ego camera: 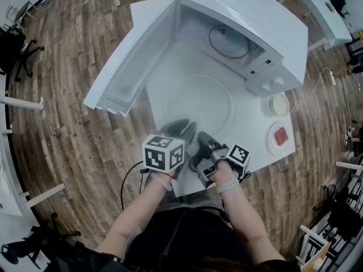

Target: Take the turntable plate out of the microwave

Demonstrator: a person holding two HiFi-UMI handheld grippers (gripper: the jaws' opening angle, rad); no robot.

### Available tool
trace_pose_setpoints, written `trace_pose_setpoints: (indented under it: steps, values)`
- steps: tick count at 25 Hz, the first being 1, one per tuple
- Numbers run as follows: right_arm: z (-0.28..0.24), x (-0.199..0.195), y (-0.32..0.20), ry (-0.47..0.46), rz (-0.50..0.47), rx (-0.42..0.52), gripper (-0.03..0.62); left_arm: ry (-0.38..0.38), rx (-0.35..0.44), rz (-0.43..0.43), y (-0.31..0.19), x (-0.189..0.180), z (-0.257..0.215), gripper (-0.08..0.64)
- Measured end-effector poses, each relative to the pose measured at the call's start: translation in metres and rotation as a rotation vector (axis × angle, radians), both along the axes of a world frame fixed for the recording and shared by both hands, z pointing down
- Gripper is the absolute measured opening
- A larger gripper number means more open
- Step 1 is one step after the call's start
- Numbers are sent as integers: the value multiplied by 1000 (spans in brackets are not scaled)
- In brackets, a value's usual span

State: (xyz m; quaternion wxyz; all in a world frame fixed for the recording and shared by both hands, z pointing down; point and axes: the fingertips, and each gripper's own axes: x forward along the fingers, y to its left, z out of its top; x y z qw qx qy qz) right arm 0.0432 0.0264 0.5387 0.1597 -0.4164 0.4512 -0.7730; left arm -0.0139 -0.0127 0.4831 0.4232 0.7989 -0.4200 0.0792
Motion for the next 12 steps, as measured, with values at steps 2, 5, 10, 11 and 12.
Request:
trace_pose_setpoints:
  steps: [2, 5, 10, 11, 12]
  values:
    - [-1, -1, -1, 3, 3, -7, 106, -1, -7, 11, 1, 1, 2, 106]
    - [-1, -1, -1, 9, 7, -23, 117, -11, -15, 30, -1, 4, 6, 107]
    - [2, 0, 0, 13, 17, -69, 115, -11, -19, 43, -5, 4, 10, 107]
    - [2, 0, 0, 12, 19, -75, 115, -9, -23, 40, -6, 3, 10, 106]
    - [2, 0, 0, 11, 22, -82, 115, -8, -26, 37, -6, 2, 11, 107]
